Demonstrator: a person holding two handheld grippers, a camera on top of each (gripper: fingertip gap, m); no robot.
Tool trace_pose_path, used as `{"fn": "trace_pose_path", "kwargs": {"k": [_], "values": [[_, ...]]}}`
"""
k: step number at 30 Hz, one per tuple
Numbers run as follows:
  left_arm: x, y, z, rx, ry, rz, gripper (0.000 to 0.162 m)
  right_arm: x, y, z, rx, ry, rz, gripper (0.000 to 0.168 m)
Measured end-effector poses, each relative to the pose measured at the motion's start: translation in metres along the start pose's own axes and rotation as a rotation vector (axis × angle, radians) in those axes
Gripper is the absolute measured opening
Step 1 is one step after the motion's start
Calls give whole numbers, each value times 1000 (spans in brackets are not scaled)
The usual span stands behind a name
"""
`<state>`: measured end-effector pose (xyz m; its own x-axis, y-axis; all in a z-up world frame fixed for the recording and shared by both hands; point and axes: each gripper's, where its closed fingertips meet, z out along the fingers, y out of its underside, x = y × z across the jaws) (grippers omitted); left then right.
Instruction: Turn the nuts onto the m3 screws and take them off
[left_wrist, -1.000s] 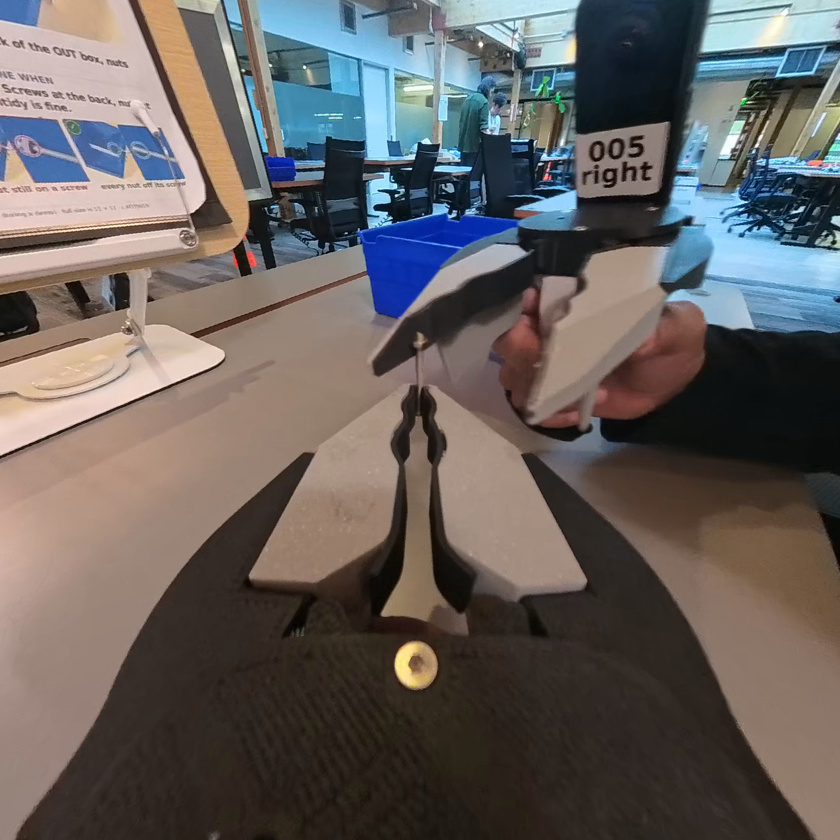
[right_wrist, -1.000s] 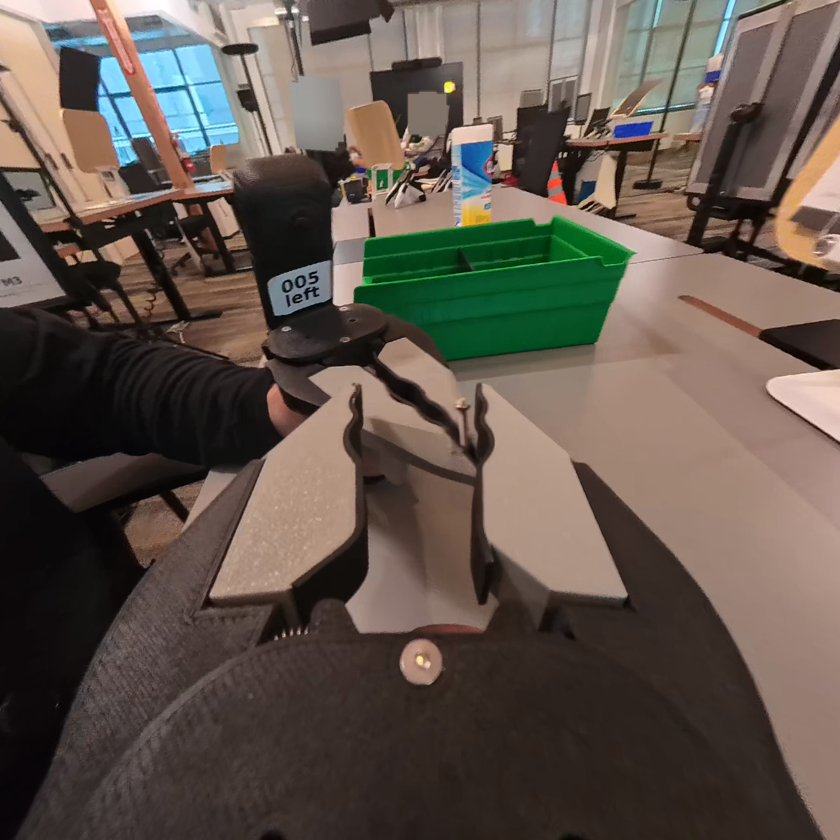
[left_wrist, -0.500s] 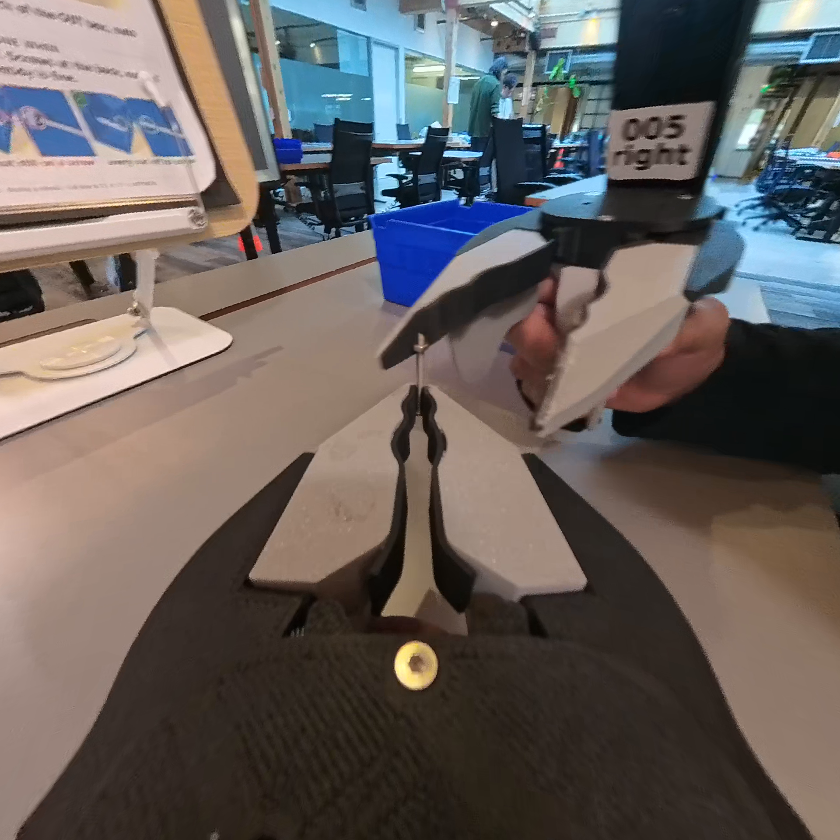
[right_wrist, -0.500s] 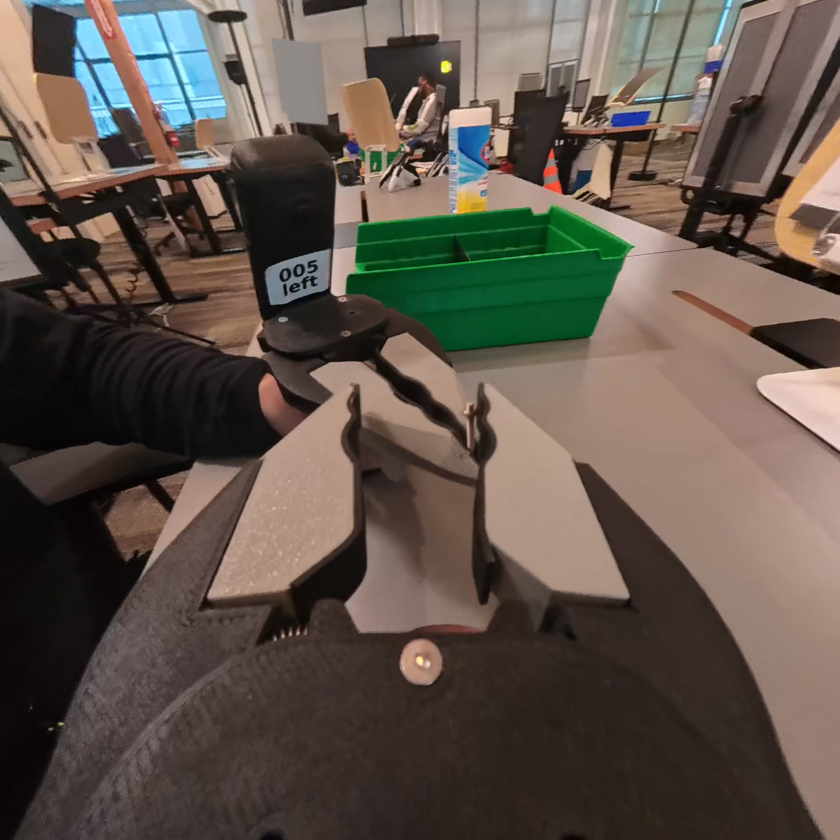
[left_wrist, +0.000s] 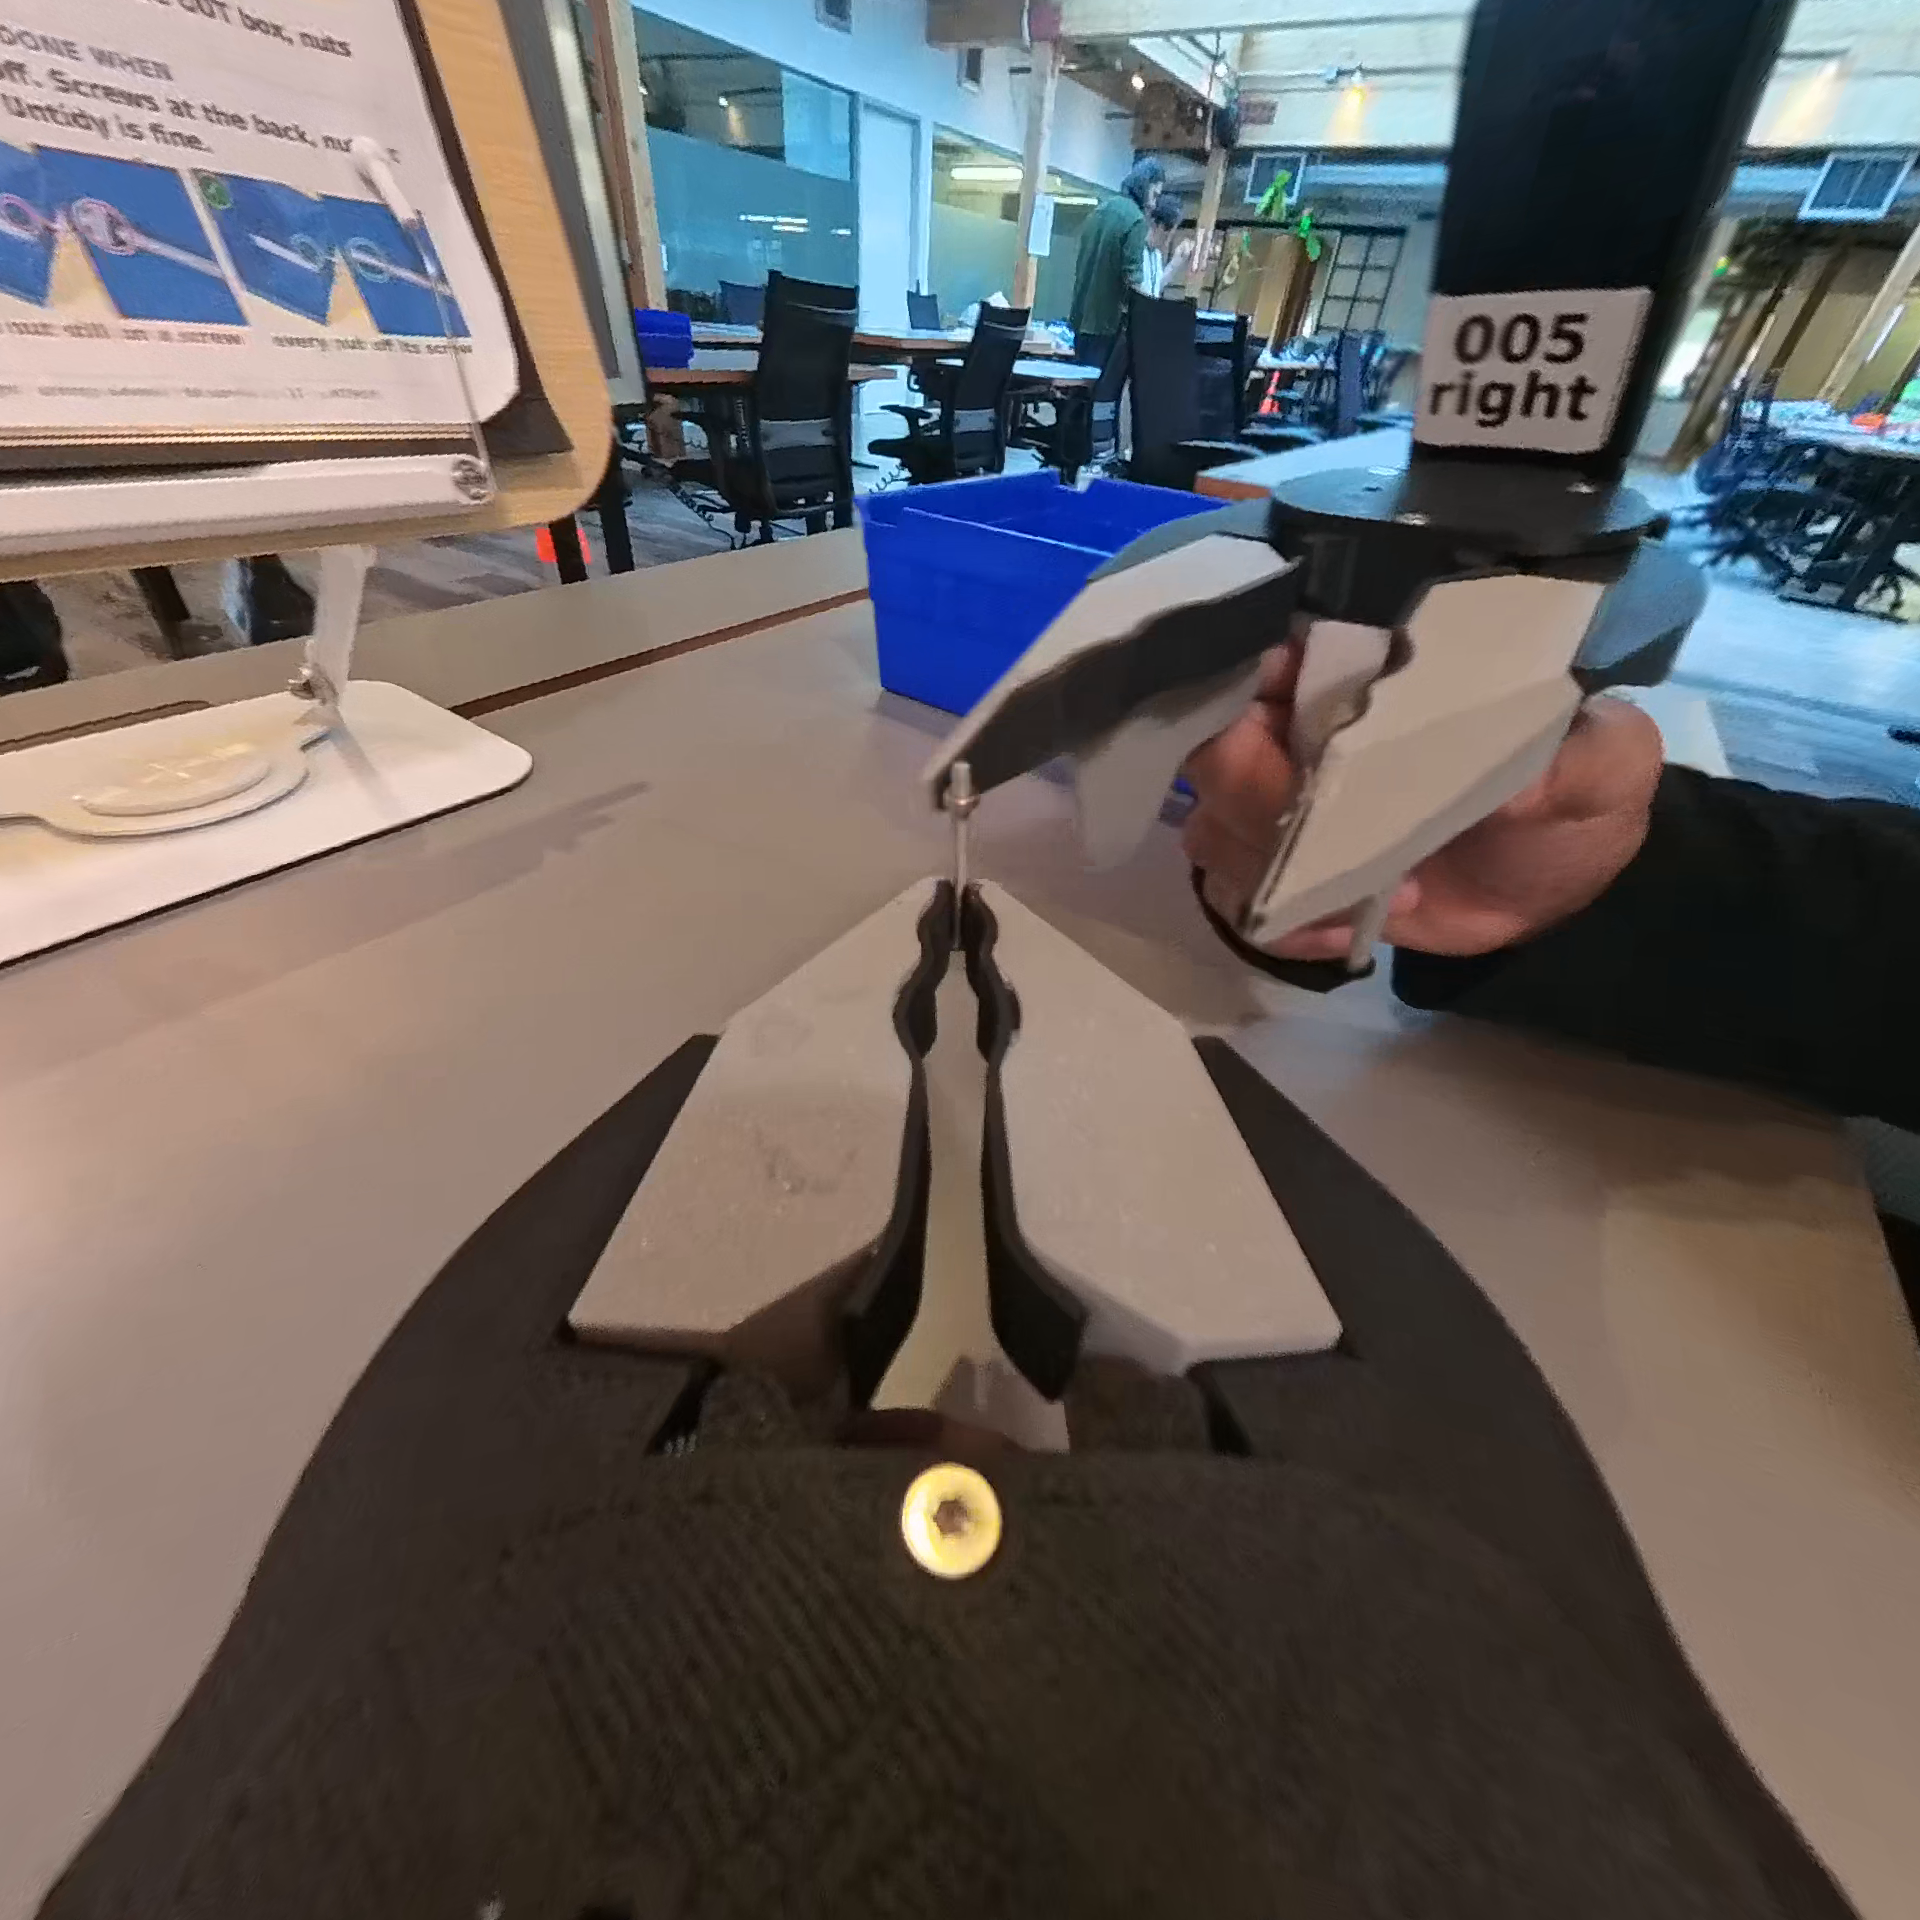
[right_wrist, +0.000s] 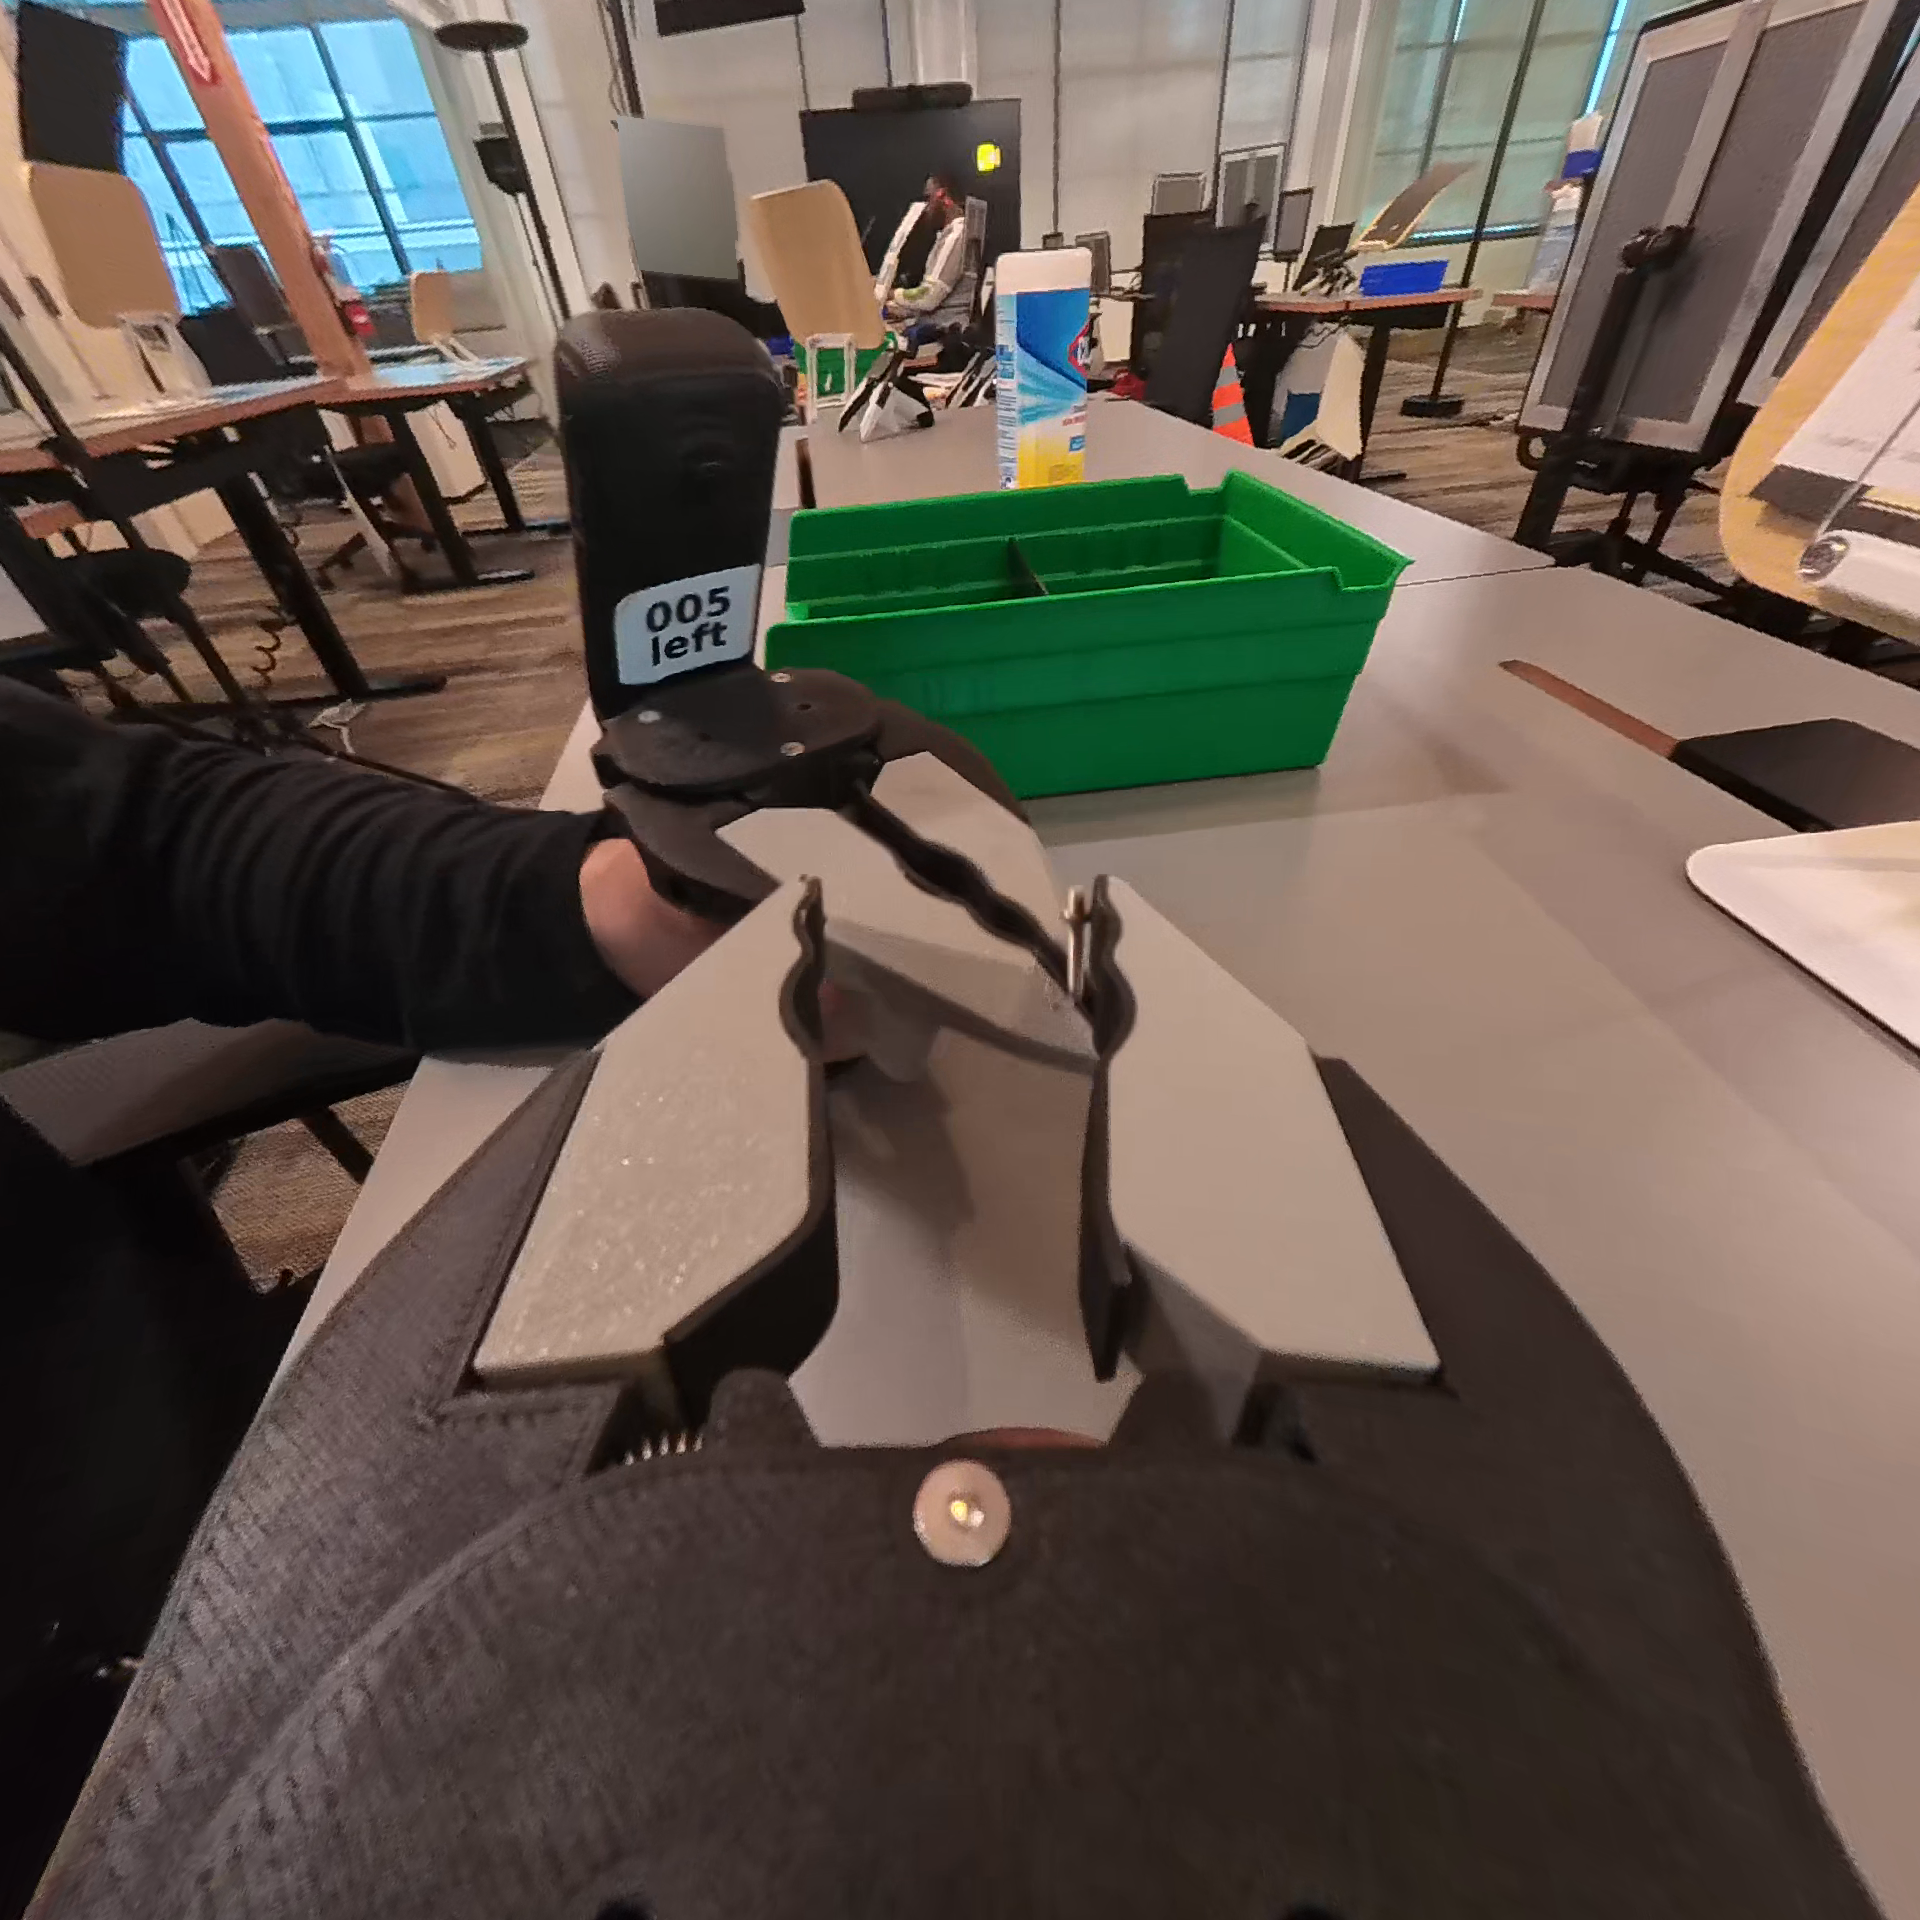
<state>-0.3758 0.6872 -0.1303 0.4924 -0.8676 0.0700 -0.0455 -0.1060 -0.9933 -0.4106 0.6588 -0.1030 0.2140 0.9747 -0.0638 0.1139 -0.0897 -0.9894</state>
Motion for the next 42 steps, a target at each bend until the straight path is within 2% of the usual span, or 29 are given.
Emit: {"fn": "trace_pose_path", "kwargs": {"k": [1, 2, 3, 6, 8, 9, 12, 14, 17, 18, 21, 24, 25, 26, 30, 33, 35, 36, 39, 41, 42], "values": [[-3, -1, -1, 6, -8, -8, 0, 1, -1, -4, 4, 7, -6, 46], [-4, -1, -2, 7, -9, -8, 0, 0, -2, -9, 11, -2, -13, 31], [-3, -2, -2, 11, 2, -8, 0, -1, -5, -13, 30, -6, -14, 24], [5, 0, 1, 1, 20, 14, 0, 14, -7, -11, 37, 52, 25, 50], [7, 1, 3, -7, 13, 32, 0, 7, -4, -2, 17, 0, 56, 50], [5, 1, 3, -8, 5, 31, 0, 2, -2, 1, 7, -28, 54, 45], [-4, -2, -2, 15, -13, -20, 0, 1, -1, -2, -2, 6, 9, 48], [-11, -1, -3, 10, -25, -35, 0, -3, -6, -11, 30, -28, 3, 20], [-1, 1, 0, -6, -5, 16, 0, 13, -9, -10, 43, 40, 41, 47], [4, 1, 2, -11, 4, 30, 0, 14, -6, -6, 28, 39, 53, 50], [8, 1, 5, -15, 5, 50, 0, 1, 2, 4, -7, -26, 51, 43], [-4, -1, 0, 3, -28, 7, 0, 1, 1, -2, -15, 7, 19, 49], [-9, -2, -2, 7, -44, -4, 0, 1, 0, -6, -5, 4, 19, 45], [-11, -2, -3, 9, -46, -9, 0, -4, -2, -11, 16, -29, 17, 22], [2, -2, 1, 3, -6, 17, 0, 13, -5, -8, 31, 54, 47, 52], [7, 0, 4, -7, -1, 45, 0, 1, 0, 3, 1, -4, 44, 44], [4, -1, 2, -2, -6, 32, 0, 0, 1, 0, -1, 17, 15, 45], [0, -2, 1, 4, -21, 14, 0, 1, 1, -5, 3, 27, 8, 43], [-9, -3, -2, 13, -27, -35, 0, -3, -7, -20, 75, -14, 39, 17], [-9, -3, -3, 12, -23, -36, 0, 10, -4, -20, 57, 42, 68, 40], [-6, -3, -2, 8, -20, -28, 0, 14, -2, -19, 46, 56, 72, 42]]}}
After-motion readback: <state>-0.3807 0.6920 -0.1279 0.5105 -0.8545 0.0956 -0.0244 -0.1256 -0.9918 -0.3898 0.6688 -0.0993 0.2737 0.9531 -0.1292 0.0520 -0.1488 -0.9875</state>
